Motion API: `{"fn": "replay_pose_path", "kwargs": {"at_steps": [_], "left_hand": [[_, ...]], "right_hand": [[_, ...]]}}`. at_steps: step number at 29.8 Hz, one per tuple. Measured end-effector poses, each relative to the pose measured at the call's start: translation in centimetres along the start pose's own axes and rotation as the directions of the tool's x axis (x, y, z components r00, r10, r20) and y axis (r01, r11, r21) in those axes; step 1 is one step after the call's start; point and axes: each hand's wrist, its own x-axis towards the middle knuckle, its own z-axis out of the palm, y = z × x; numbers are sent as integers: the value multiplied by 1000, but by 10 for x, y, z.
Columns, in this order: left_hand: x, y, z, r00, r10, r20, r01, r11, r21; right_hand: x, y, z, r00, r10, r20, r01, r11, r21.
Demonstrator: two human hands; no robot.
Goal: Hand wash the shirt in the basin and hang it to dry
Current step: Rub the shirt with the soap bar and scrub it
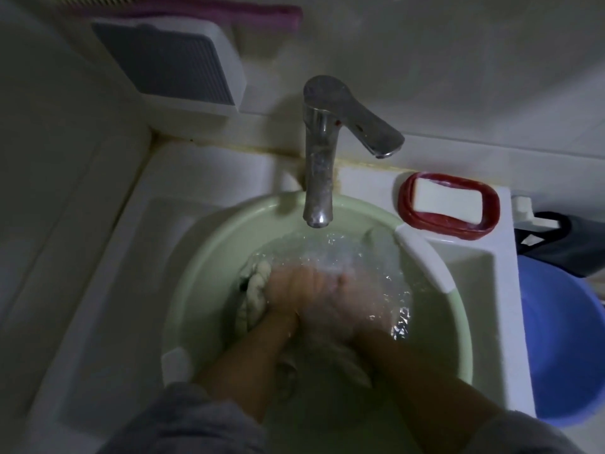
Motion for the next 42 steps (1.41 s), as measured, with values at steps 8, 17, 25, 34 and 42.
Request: {"fn": "replay_pose_path", "kwargs": {"at_steps": [8,17,25,34,42], "left_hand": [[18,-4,-4,998,64,-10,-64,928,-366],[22,4,-33,995,-53,83,96,688,-719],[29,-5,-35,977,-214,-18,153,754,-639],[-22,-23,4,999,42,5,-41,925,378],[-34,-39,4,891,-300,341,288,954,85]], "right_hand": [[-30,-29,-56,973,85,217,-82,996,-22],[-90,-58,-31,895,-333,-297,400,894,201],[-49,-13,-5,969,-93,-229,94,996,-8],[-27,4,-2,920,-345,187,392,827,-402],[-36,4,1,968,-217,129,252,860,-443]]}}
